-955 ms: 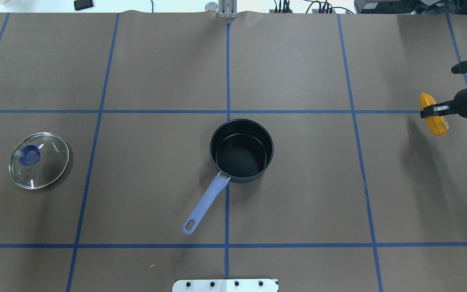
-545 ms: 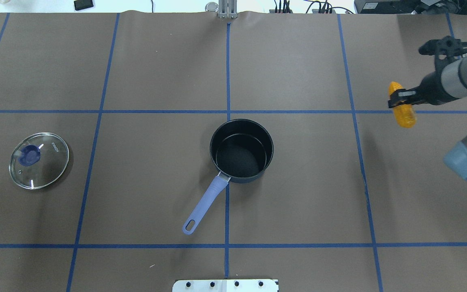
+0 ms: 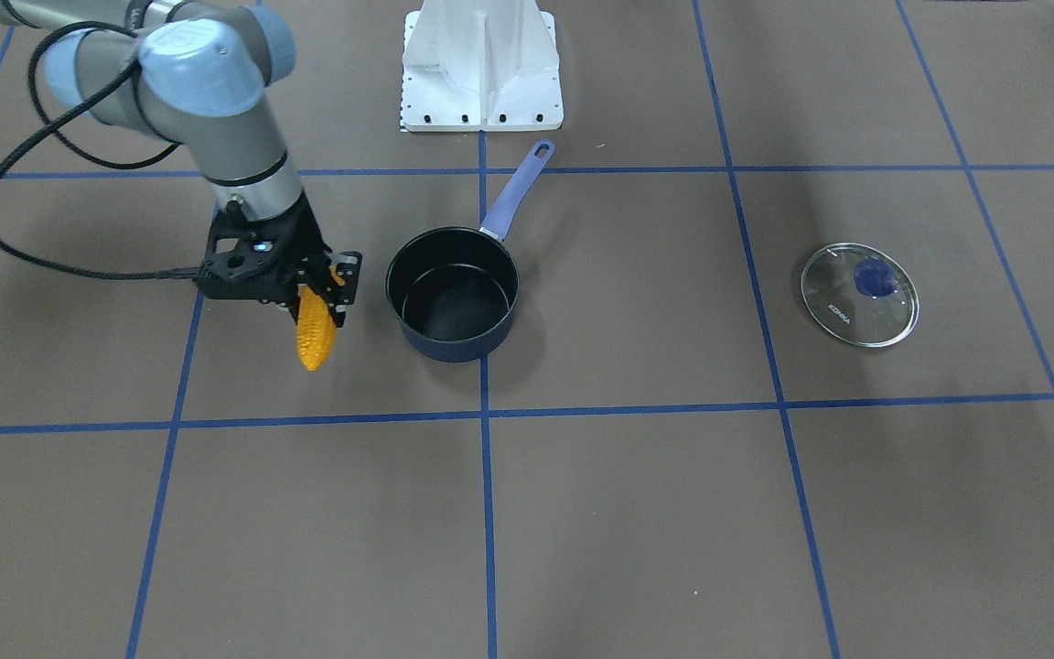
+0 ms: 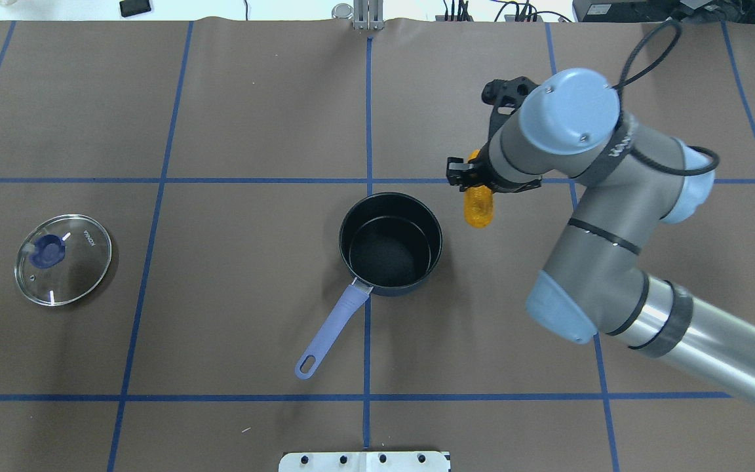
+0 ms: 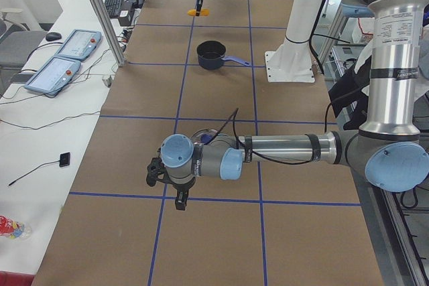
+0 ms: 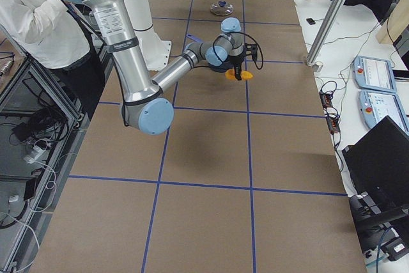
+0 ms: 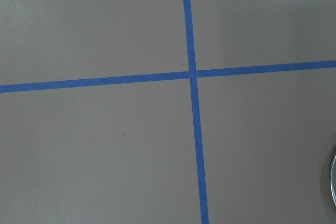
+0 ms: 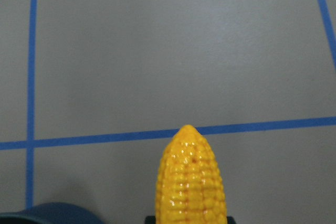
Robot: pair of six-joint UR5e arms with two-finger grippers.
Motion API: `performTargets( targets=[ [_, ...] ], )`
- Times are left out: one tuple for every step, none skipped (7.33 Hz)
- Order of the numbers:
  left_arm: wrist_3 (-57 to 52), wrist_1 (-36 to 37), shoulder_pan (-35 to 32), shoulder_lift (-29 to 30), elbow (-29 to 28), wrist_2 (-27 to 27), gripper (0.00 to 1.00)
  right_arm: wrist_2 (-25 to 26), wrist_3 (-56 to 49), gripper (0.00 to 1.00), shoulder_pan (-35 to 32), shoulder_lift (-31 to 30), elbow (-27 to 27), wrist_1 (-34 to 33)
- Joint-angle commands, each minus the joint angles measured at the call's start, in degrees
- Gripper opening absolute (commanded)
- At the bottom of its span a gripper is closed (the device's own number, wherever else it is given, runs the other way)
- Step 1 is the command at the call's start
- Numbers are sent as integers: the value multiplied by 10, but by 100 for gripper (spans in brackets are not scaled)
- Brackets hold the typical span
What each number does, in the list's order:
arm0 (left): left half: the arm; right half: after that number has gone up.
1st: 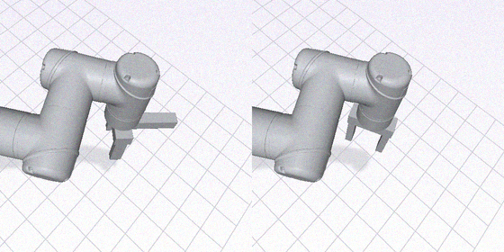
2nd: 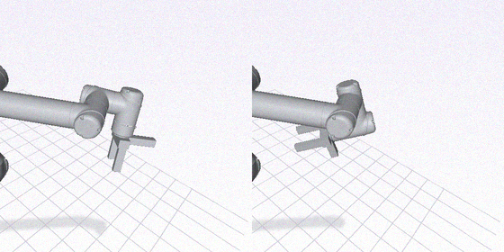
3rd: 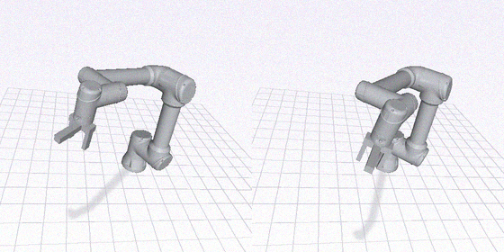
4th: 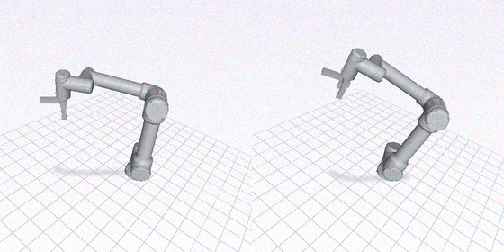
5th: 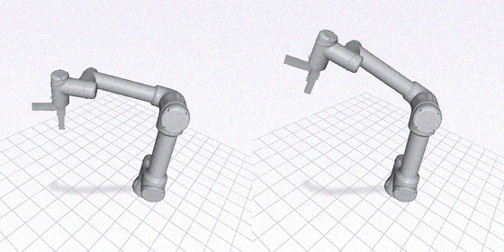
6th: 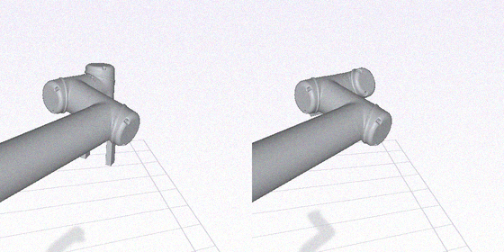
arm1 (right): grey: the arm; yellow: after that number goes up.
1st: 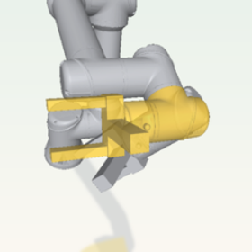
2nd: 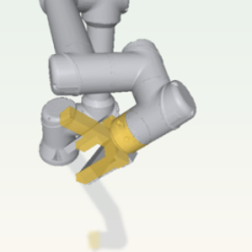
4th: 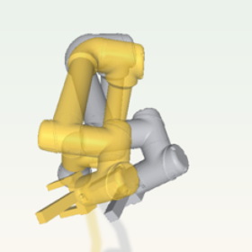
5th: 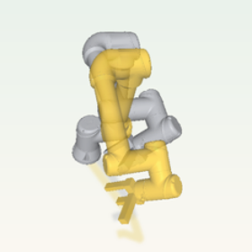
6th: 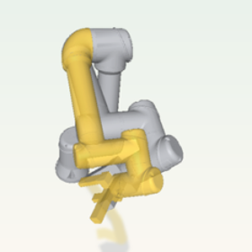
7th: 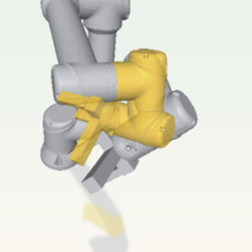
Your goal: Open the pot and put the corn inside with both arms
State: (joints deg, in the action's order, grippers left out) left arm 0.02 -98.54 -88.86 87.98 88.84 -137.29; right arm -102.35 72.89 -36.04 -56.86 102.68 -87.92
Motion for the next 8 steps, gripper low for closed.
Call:
performTargets(
  targets=[
    [1,0,0,-1,0,0,98,66,61,0,75,81,-40,-28],
    [1,0,0,-1,0,0,98,82,76,0,94,85,-45,-27],
    [1,0,0,-1,-1,0,98,87,77,0,100,84,-58,-22],
    [-1,-1,0,-4,0,0,98,87,75,8,100,87,-65,-22],
    [-1,-1,0,-4,-1,0,98,87,68,58,99,83,-66,-21],
    [1,0,0,-4,-1,0,98,99,67,100,99,83,-68,-20],
    [-1,0,0,-4,-1,0,98,102,66,100,99,81,-69,-3],
    [1,1,0,-5,-2,0,98,95,62,100,89,79,-67,6]
  ],
)
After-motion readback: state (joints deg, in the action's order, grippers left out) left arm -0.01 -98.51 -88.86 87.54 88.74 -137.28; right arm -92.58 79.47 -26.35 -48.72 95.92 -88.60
